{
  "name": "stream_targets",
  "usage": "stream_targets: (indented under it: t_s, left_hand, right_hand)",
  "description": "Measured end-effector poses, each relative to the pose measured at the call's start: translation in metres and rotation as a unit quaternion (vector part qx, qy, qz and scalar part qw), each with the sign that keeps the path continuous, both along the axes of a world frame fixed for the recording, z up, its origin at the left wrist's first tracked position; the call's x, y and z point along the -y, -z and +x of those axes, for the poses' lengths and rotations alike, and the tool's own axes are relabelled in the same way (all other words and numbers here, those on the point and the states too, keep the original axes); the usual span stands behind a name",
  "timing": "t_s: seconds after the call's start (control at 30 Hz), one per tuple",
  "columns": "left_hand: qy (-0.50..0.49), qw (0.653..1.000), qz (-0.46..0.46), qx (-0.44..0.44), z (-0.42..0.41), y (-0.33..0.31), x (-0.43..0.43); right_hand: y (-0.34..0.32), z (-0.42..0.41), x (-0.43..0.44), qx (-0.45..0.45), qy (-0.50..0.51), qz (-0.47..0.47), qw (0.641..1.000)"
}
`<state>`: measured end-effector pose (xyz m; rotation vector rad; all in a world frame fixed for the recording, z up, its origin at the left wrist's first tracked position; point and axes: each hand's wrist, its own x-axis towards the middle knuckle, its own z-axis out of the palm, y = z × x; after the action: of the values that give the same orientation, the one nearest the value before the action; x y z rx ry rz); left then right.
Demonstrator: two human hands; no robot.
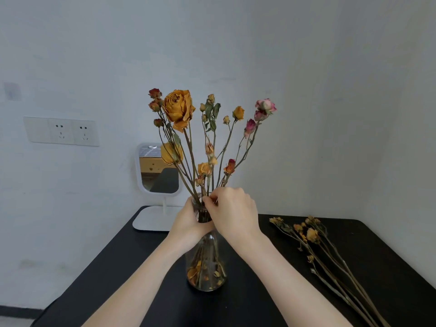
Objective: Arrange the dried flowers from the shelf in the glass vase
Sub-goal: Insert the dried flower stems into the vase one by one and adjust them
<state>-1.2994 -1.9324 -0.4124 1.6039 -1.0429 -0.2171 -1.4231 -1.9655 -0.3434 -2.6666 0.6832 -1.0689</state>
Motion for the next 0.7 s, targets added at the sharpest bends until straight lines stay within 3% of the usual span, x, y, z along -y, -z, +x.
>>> stream_targets:
  t_s: [0.7]
  left_hand:
    - [-0.02, 1.0, -0.007, -0.01, 0.001, 0.008, 0.001]
  right_hand:
    - [0.016, 0.01, -0.003, 0.043, -0.013, 0.078, 0.996]
